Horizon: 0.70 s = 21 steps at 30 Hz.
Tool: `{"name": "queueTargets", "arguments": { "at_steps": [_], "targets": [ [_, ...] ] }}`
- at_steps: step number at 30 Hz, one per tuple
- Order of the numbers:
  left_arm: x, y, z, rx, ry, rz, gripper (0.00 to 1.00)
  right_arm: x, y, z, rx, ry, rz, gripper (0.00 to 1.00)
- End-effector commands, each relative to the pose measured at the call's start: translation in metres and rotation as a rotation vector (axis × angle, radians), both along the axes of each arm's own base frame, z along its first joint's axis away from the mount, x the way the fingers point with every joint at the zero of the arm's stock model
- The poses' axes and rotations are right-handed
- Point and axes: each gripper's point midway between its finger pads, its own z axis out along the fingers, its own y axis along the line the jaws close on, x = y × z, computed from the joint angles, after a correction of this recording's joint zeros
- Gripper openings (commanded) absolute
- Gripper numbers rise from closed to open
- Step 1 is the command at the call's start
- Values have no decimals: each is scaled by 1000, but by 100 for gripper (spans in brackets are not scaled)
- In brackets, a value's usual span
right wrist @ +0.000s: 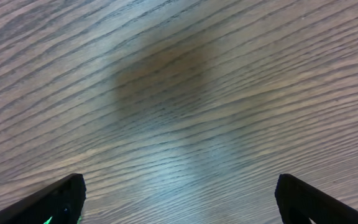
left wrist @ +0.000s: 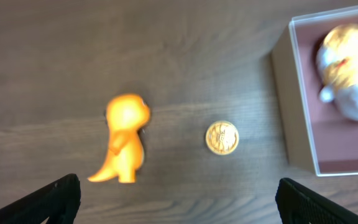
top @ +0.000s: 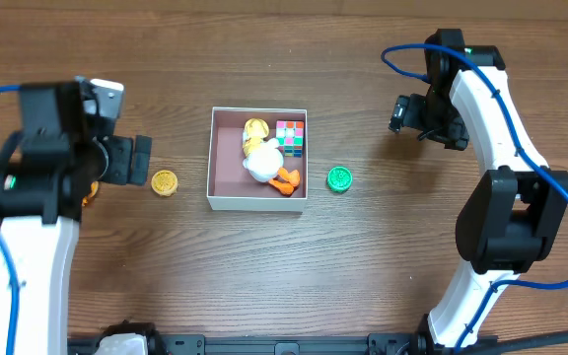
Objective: Pack container
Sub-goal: 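Lower the left gripper and grasp the orange dinosaur toy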
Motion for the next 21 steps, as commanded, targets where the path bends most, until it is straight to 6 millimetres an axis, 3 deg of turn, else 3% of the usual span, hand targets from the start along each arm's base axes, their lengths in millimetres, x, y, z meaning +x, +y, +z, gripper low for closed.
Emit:
{"name": "queueTargets", "arguments": {
  "at_steps": [1, 3, 7, 15, 21],
  "targets": [
    [8, 13, -26, 2, 104, 68, 100, 0, 7, 1, 43, 1, 4, 100],
    [7, 24, -47, -70, 183, 130, 100, -3, 7, 1, 43, 10, 3, 100],
    [6, 42, -67, -176, 239, 182, 100, -4, 7, 1, 43, 15, 4, 100],
    [-11, 97, -73, -115, 265, 351, 100, -1, 7, 1, 43, 5, 4, 100],
    [-7, 94, -87, -106, 318, 155, 100, 2, 7, 1, 44, -7, 4, 100]
  ]
}}
